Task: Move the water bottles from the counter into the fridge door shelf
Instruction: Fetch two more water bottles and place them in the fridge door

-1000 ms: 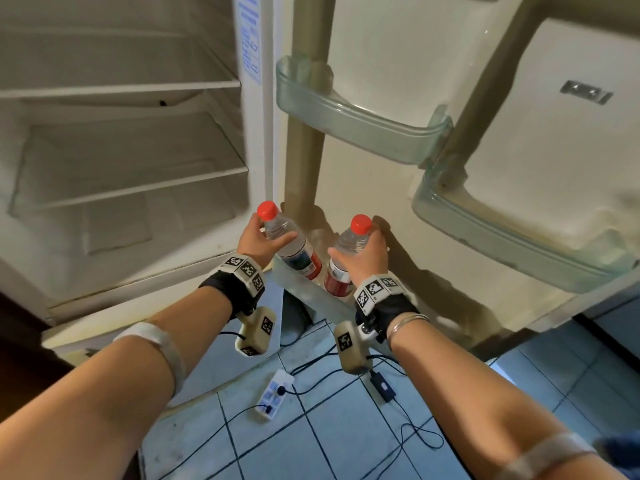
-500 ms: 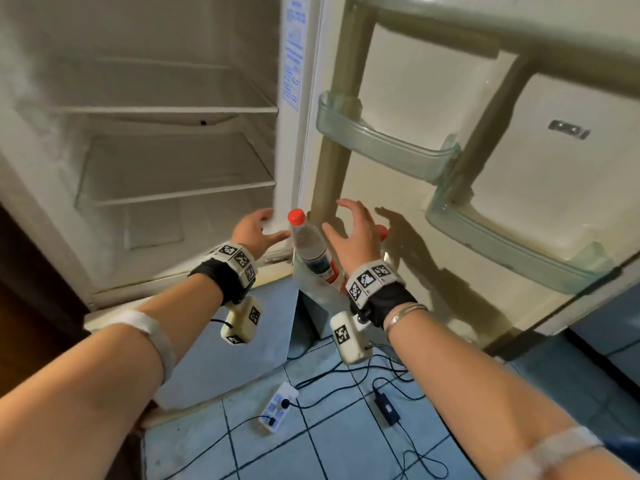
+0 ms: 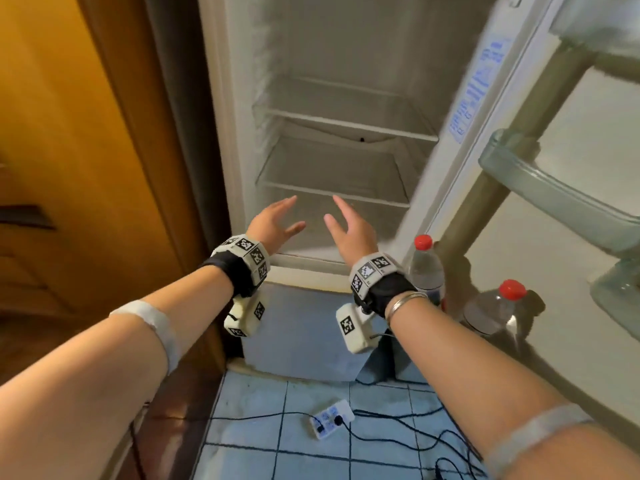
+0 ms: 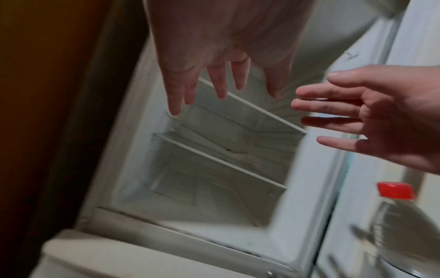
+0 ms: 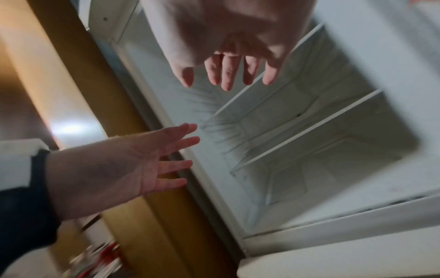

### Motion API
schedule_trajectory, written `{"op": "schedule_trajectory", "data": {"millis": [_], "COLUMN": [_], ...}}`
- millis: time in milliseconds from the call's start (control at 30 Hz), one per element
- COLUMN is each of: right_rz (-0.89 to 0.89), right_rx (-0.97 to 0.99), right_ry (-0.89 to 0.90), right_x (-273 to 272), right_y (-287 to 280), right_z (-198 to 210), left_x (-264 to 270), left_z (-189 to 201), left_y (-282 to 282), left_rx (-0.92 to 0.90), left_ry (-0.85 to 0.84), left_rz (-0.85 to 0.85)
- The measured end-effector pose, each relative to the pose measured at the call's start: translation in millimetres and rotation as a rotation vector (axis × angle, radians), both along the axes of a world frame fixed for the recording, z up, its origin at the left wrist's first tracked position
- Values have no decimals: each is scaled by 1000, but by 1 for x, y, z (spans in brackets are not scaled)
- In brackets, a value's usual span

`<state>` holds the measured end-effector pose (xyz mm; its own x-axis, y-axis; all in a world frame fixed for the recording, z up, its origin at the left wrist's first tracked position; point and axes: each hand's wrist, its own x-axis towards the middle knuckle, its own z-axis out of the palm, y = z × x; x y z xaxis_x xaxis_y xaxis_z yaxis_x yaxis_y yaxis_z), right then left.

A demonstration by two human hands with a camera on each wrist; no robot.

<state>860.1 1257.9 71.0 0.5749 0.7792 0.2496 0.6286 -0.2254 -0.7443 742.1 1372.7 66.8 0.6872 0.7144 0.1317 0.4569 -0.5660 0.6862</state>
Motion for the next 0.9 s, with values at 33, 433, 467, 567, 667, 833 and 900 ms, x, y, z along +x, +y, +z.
{"op": "schedule_trajectory", "data": {"millis": [33,433,467,567,667,833,900], "right_rz": [56,675,721,880,1047,1247,1316], "right_rx": [-18,-163,-153,-100,-56,-10,5], "right_ry": [0,-125,-125,-120,-94,-105,-111], "right_x": [-8,-168,-185,-241,-299,-397,-435], "right_y": [9,37,36,28,10,-43,-68], "right_z": [-2,-8,-8,-5,-3,-5,-5], "left_x": [-15,-211,-228,-286,-338,-417,-449], "left_z": [-1,-3,-2,1,5,12,13], "left_y": [2,-62,-72,-109,-155,-234,-269], "left_rx": [1,-45,-39,-66,-30,-16,-29], "left_ry": [6,65,68,51,11,35,38], "left_rz": [40,654,689,808,921,1067,1127]}}
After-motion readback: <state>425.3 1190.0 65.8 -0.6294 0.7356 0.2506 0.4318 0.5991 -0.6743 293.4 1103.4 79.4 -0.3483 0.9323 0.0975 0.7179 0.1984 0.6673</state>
